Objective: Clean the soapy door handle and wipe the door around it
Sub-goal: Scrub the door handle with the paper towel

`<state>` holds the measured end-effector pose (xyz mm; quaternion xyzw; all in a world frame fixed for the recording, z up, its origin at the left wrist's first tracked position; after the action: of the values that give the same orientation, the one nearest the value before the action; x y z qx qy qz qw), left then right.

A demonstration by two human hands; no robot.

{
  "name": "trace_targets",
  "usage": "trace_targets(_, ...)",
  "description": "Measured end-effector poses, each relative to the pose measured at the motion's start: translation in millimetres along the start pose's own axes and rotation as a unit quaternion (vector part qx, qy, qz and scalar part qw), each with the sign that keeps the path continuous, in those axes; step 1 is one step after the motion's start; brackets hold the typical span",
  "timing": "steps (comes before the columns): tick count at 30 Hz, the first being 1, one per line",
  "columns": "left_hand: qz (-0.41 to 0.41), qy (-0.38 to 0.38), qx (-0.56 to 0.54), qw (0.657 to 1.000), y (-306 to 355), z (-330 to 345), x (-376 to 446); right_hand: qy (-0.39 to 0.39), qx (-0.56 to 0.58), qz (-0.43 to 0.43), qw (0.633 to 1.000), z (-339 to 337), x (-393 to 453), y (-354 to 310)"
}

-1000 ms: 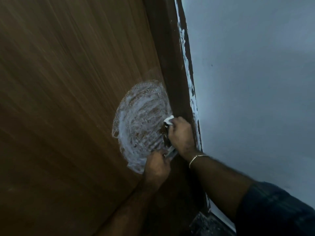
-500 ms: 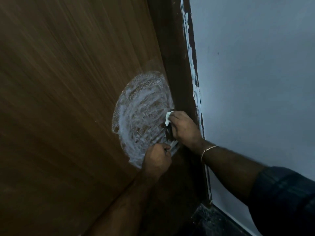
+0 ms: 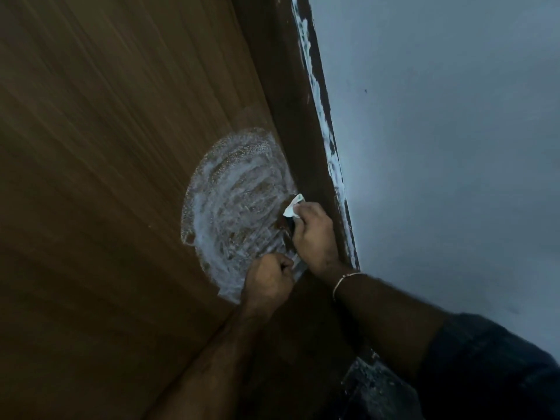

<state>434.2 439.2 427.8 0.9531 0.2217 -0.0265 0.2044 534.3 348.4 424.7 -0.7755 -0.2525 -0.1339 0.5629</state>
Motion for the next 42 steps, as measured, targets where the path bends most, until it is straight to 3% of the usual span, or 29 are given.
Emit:
trace_targets(7, 0.038, 0.026, 0.003, 0.999, 2.7, -0.7, 1.7, -0.133, -0.131, -0.06, 0.981, -0.1, -21.1, 11.8)
trace_targets(13, 0.048, 0.041, -0.007, 0.998, 0.1, 2.5, 4.7, -0.073, -0.096, -0.057, 0.991, -2.5, -4.4, -1.5)
trace_targets(18, 0.042, 0.034, -0.004, 0.999, 0.3, 2.7, 7.8, -0.142, -0.143, -0.114, 0.973, 10.1, -9.7, -4.4)
trace_targets(21, 0.049, 0.037, 0.0, 0.998, -1.1, 0.9, 8.2, -0.12, -0.134, -0.14, 0.974, 5.1, 2.2, -12.4)
trace_targets(26, 0.046, 0.032, -0.012, 0.998, -4.5, 2.9, 12.0, -0.092, -0.149, -0.111, 0.978, -5.5, 20.5, -11.0)
trace_targets(33, 0.033, 0.038, 0.0, 0.999, -3.0, 3.9, 14.3, -0.22, -0.245, -0.233, 0.915, -3.6, 16.2, -21.5)
trace_targets(36, 0.032, 0.041, 0.008, 0.999, -1.0, 1.9, 14.1, -0.208, -0.329, -0.344, 0.854, -1.8, 9.6, -32.5)
trace_targets(38, 0.033, 0.04, 0.007, 0.999, -0.2, 1.0, 12.1, -0.19, -0.334, -0.382, 0.84, -5.6, 10.2, -35.9)
trace_targets(40, 0.036, 0.039, -0.001, 0.999, -0.6, 1.0, 12.1, -0.185, -0.277, -0.333, 0.882, -5.4, 16.4, -29.7)
trace_targets(42, 0.043, 0.041, -0.011, 0.998, -1.8, 2.0, 12.4, -0.174, -0.193, -0.216, 0.941, -2.3, 16.3, -20.7)
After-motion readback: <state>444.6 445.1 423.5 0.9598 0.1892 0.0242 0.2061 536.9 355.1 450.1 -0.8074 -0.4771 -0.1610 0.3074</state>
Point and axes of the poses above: each hand's wrist, its own x-axis towards the middle knuckle, its own z-axis out of the palm, y = z × x, the point moved 5 cm from there along x, towards the middle knuckle, and after that the axes turned 6 degrees about -y, right-handed, at the moved point
